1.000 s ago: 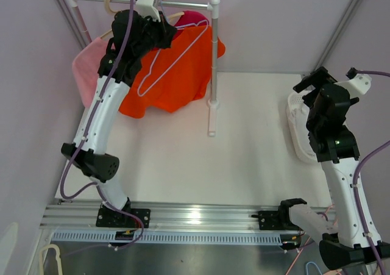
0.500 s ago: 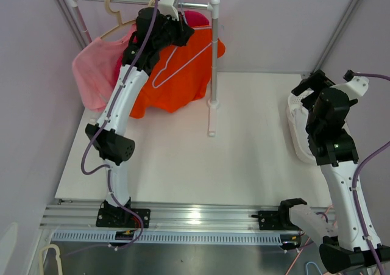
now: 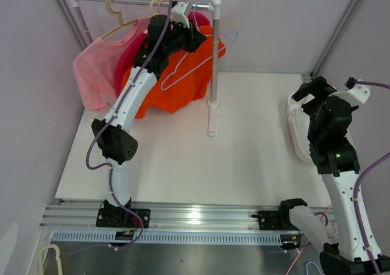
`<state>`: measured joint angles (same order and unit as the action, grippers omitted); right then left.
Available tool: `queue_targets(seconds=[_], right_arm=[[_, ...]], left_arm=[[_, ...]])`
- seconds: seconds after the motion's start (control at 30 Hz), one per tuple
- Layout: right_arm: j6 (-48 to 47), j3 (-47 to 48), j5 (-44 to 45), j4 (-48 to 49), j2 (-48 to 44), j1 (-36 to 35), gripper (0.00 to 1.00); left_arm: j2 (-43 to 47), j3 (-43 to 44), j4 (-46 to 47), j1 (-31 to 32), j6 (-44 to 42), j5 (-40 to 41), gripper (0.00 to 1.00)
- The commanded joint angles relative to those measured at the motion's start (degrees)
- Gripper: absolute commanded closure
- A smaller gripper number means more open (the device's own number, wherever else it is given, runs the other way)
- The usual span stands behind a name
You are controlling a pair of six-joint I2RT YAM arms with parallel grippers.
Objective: Remove the t-shirt from the hanger
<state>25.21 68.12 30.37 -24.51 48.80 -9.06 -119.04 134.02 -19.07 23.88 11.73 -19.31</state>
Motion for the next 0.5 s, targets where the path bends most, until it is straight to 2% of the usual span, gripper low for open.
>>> queue_targets(seconds=[0.0,0.07,0.1,0.17,0.2,0.3,0.47], right_arm=[[0.36,-0.09,-2.41,1.14,-0.11,-0.26,0.01],[0.63,-0.09,-3.74,0.87,-0.28,-0.26,0.01],[0.63,0.0,-4.0,0.43,-0.45,-0.17,0.01],[0.8,0.0,-4.53,0.34,-0.72,-0.26,0.01],[0.72,-0.09,-4.97,0.52,-0.81,-0.26,0.01],[0.63,-0.44,-7.16,0.96,-0.81,-0.34,0.01],[0.54,-0.53,-8.13,1.31,-0.37,-0.87,0.0]], left_arm=[[4.77,-4.54,0.79,0.82,0.14,-7.31,0.95],[6.01,-5.69,-0.44,0.82,-0.73,-9.42,0.7],[7.58,-6.3,-1.05,0.73,-1.52,-9.78,0.53],[9.52,-7.71,-1.23,0.47,-2.32,-10.83,0.47],[10.66,-9.02,-1.23,-0.06,-2.67,-12.05,0.36],[15.67,-12.8,0.35,-1.55,-2.23,-16.97,0.17],[22.79,-15.97,-1.93,-2.34,-5.48,-11.99,0.08]])
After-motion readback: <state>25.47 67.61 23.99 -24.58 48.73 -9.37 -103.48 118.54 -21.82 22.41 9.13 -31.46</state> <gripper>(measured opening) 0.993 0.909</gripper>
